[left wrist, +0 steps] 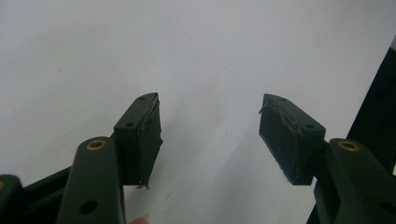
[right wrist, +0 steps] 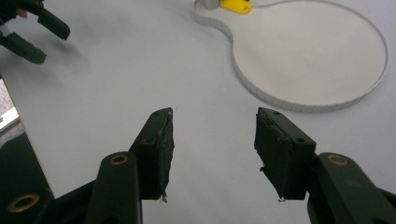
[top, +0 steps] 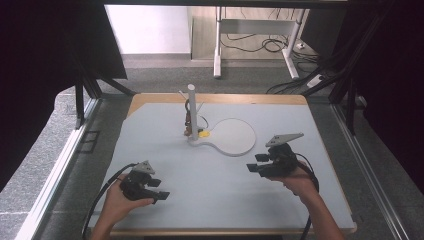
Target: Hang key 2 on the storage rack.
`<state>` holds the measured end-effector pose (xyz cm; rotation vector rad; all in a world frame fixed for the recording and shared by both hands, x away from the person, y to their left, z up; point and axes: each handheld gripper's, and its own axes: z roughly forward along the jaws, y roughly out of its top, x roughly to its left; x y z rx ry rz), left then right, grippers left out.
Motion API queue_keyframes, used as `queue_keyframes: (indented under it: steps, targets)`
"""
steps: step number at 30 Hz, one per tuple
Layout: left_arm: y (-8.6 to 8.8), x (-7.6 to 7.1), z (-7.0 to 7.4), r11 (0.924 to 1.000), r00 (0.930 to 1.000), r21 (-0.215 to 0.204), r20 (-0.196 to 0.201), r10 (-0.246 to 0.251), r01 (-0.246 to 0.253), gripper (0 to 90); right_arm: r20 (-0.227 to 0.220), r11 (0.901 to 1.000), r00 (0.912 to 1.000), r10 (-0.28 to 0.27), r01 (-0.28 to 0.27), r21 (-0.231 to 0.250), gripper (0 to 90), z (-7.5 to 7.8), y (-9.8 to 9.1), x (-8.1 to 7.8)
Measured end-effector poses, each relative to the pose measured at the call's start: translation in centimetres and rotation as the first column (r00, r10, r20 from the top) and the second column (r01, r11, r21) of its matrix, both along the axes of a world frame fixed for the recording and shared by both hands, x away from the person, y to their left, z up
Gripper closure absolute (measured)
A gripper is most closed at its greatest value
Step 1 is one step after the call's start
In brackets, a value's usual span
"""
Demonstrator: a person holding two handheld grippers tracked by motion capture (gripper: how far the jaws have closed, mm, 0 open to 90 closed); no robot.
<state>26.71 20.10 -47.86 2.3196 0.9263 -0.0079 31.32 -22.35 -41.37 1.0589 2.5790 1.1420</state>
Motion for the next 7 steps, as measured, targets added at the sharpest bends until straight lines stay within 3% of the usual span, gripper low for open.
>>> queue_keyframes:
  steps: [7]
  targets:
    - [0.22, 0.05, 0.14, 0.9999, 1.0000, -0.010, 0.000, -0.001, 0.001, 38.9, 0.009, 0.9993, 0.9999, -0.010, 0.010, 0.036, 45.7, -0.41, -0.23, -0.22]
